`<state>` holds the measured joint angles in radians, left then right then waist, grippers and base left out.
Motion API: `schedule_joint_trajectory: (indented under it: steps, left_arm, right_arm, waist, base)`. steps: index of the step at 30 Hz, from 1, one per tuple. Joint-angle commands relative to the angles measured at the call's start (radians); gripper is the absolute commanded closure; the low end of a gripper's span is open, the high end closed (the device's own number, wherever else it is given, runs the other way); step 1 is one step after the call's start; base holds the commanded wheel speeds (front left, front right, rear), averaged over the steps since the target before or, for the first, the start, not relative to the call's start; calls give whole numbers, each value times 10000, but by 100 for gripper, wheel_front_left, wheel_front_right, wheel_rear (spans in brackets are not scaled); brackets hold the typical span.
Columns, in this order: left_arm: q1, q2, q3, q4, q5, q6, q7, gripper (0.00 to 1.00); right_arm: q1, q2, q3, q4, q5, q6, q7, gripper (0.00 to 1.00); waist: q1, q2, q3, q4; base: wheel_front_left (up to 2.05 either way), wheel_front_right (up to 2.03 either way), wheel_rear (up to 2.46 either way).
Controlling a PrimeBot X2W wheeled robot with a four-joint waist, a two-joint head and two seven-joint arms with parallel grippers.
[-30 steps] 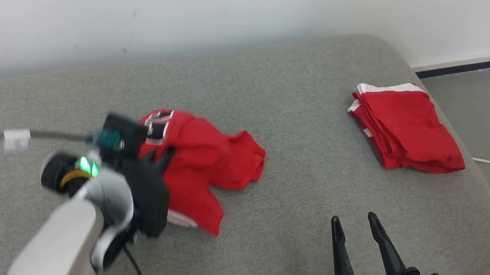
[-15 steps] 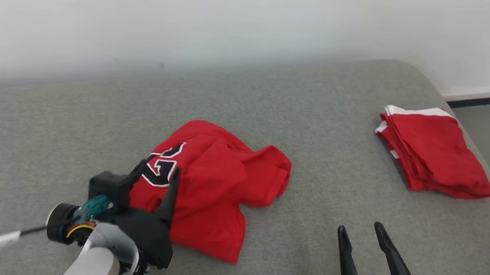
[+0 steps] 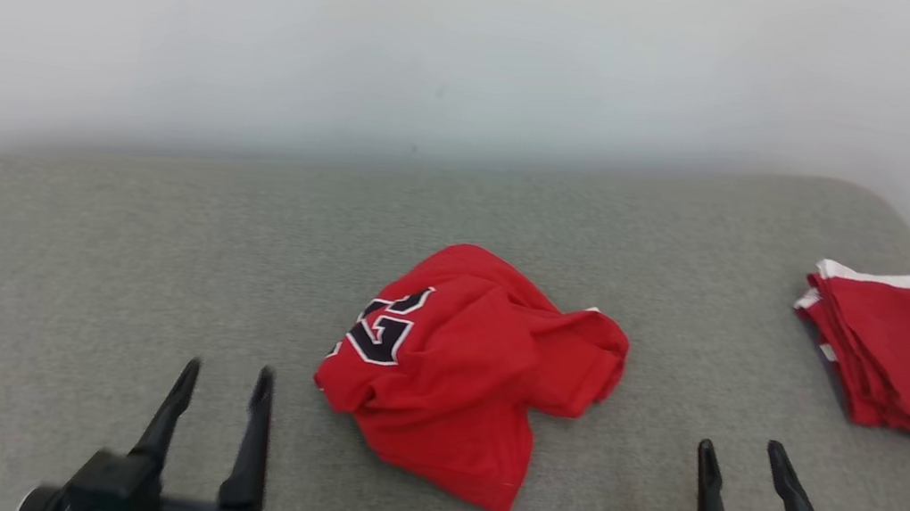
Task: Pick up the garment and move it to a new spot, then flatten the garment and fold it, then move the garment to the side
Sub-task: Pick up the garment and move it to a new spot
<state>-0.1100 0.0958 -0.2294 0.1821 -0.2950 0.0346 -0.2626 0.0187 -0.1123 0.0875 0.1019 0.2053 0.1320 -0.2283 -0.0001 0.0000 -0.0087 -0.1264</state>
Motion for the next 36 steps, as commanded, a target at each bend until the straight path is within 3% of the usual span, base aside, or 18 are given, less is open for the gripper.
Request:
schedule_joint_trajectory:
  steps: [1,9,15,23,36]
  left_arm:
    - [423,-40,309,-242,116,-54,-27,0]
    - [1661,-147,1728,-812,802,-264,-28,0]
    - [2197,-204,2243,-757,1197,-593,-29,0]
    - [2646,-327,2657,-380,1488,-1127,-29,0]
    - [2642,-445,2928,-236,1651,-1303,-30,0]
  right_arm:
    - [181,24,-155,-29,-26,-29,-39,0]
    - [585,119,-635,274,-41,-29,-197,0]
    - [737,177,-787,665,-44,-29,-291,0]
    - [986,255,-943,1183,-133,-29,-353,0]
    - [885,333,-753,1201,-75,-29,-381,0]
  waist:
    - [1,0,-158,497]
    - [1,0,-339,1026]
    - [1,0,-456,1195]
    - [1,0,-581,1340]
    - [1,0,-558,1190]
  base:
    - [0,0,0]
    - [0,0,0]
    - [0,0,0]
    - [0,0,0]
    - [0,0,0]
